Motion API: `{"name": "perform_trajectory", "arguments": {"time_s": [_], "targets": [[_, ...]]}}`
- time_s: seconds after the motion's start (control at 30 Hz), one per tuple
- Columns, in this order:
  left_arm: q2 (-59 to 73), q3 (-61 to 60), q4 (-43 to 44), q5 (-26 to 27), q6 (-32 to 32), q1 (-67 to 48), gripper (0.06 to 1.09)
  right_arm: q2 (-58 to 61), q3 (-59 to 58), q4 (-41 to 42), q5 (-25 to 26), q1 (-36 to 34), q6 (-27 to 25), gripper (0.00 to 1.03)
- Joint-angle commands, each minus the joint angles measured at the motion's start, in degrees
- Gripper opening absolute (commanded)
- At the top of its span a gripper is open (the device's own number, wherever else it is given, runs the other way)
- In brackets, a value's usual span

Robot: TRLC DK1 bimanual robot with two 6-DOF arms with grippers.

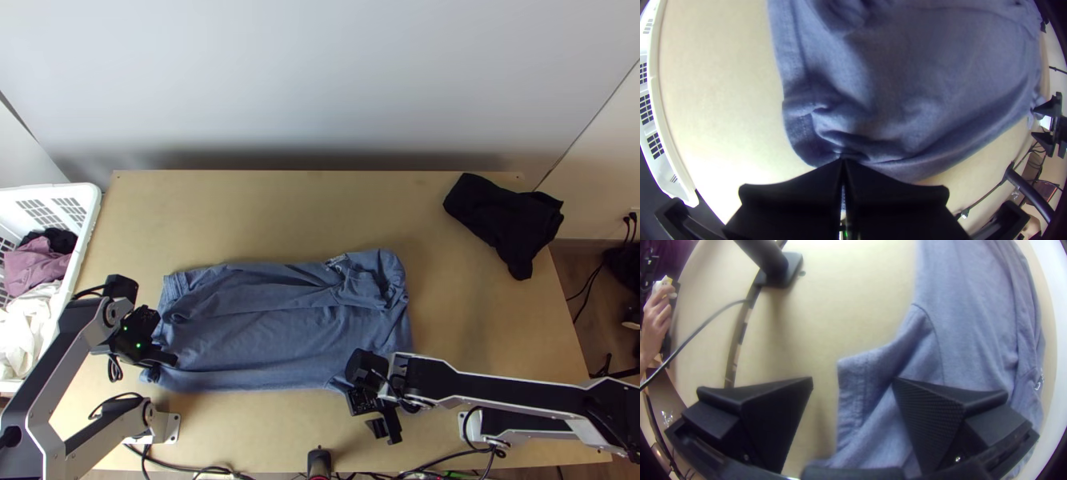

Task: Fold the t-shirt

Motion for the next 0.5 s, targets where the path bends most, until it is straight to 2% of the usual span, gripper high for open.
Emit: {"name": "perform_trajectory", "arguments": {"time_s": [0.0, 0.07, 0.23, 0.47], "targets": [[0.44, 0.60, 0.19, 0.12, -0.23, -0.39, 0.09, 1.74, -1.02, 2.19, 1.26, -0.34, -0.04, 0.73], [0.44, 0.69, 0.19, 0.12, -0.23, -0.39, 0.09, 1.82, -1.37, 3.07, 1.69, -0.43, -0.39, 0.62], [0.35, 0.69, 0.10, 0.12, -0.23, -0.47, 0.09, 2.09, -1.81, 4.57, 3.72, -0.96, -0.48, 0.20], [0.26, 1.04, -0.16, 0.12, -0.23, -0.47, 0.09, 1.74, -1.55, 3.51, 4.59, -3.33, -0.48, 0.12]]}}
